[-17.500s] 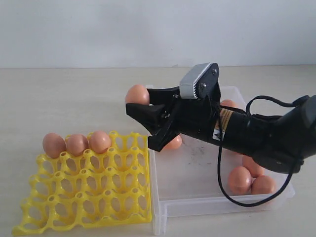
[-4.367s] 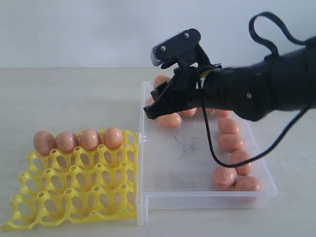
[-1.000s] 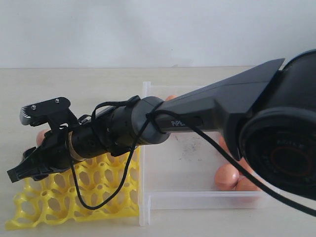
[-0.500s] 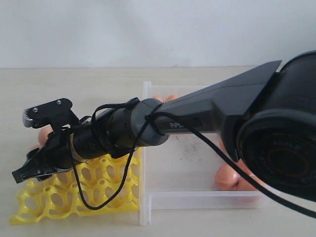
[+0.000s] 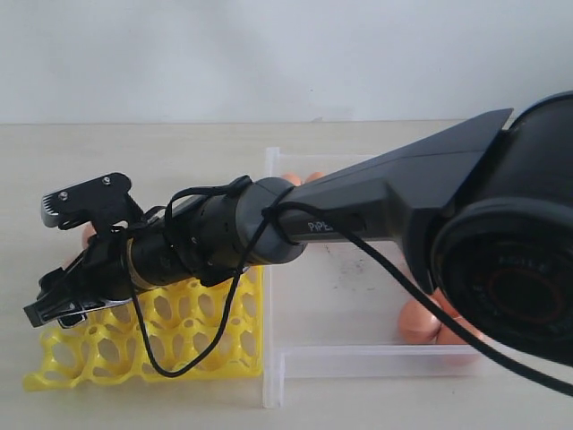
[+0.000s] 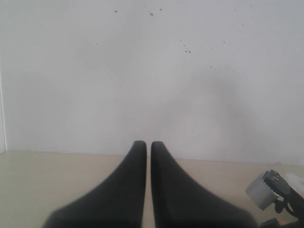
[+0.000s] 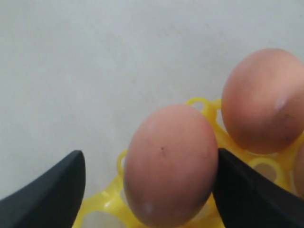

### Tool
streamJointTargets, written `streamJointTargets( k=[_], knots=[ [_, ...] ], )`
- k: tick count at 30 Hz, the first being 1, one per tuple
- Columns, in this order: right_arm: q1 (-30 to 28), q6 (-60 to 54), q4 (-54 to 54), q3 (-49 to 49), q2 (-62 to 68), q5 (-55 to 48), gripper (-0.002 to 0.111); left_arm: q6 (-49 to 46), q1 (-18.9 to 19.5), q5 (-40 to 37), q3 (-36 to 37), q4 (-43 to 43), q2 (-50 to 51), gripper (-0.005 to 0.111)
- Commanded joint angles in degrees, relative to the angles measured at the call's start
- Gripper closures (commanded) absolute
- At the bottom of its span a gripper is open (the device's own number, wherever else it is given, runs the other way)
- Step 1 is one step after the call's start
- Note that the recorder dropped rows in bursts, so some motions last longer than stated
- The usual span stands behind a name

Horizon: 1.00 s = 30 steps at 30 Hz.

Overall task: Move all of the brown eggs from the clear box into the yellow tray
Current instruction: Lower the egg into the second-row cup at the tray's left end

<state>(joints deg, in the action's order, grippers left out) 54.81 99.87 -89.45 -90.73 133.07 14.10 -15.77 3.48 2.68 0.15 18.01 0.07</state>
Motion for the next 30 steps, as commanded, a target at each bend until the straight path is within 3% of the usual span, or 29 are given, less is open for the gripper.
streamJointTargets(
  k=[1,30],
  knots=[
    [-0.60,0.11,-1.03,0.32,0.05,-4.28,0.039,-0.20,-0.10,0.32,-0.15,0.27,-0.07,0.103],
    [-0.49,-0.39,-1.03,0.32,-0.36,-10.00,0.039,-0.20,-0.10,0.32,-0.15,0.27,-0.07,0.103]
  ],
)
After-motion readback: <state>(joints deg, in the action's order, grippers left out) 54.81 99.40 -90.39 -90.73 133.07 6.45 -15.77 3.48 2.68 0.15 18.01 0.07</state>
